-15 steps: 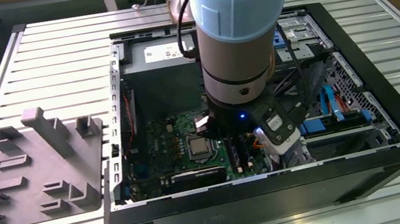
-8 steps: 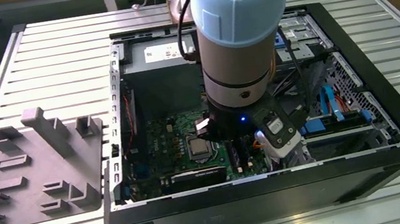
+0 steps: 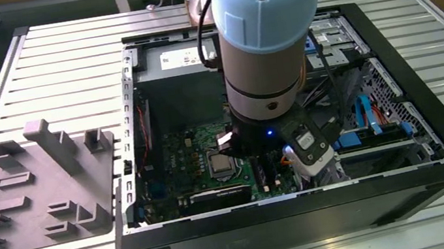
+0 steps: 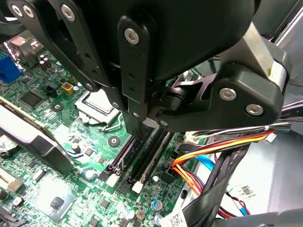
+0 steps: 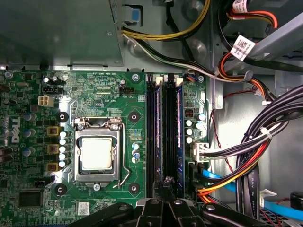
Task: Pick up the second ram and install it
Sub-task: 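Press down the second ram until it locks into place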
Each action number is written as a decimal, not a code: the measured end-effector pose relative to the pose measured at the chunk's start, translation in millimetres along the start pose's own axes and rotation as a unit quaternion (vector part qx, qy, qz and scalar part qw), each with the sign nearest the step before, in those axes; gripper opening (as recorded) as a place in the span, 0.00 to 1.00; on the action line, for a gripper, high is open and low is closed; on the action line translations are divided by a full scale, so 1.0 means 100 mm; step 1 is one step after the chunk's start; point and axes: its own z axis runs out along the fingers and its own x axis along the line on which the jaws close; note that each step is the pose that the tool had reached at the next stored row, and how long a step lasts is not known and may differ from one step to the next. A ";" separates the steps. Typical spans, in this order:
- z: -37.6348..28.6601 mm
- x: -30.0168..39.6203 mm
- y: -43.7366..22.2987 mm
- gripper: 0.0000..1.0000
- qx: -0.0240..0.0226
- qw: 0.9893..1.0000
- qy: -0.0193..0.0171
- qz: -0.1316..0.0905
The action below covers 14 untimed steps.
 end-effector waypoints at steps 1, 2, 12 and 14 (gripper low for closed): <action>0.007 0.001 0.000 0.11 0.000 1.000 0.000 0.000; 0.014 0.001 -0.001 0.11 0.000 1.000 0.000 0.000; 0.070 0.005 -0.006 0.11 0.000 1.000 0.000 0.000; 0.078 0.006 -0.006 0.11 0.000 1.000 0.000 0.000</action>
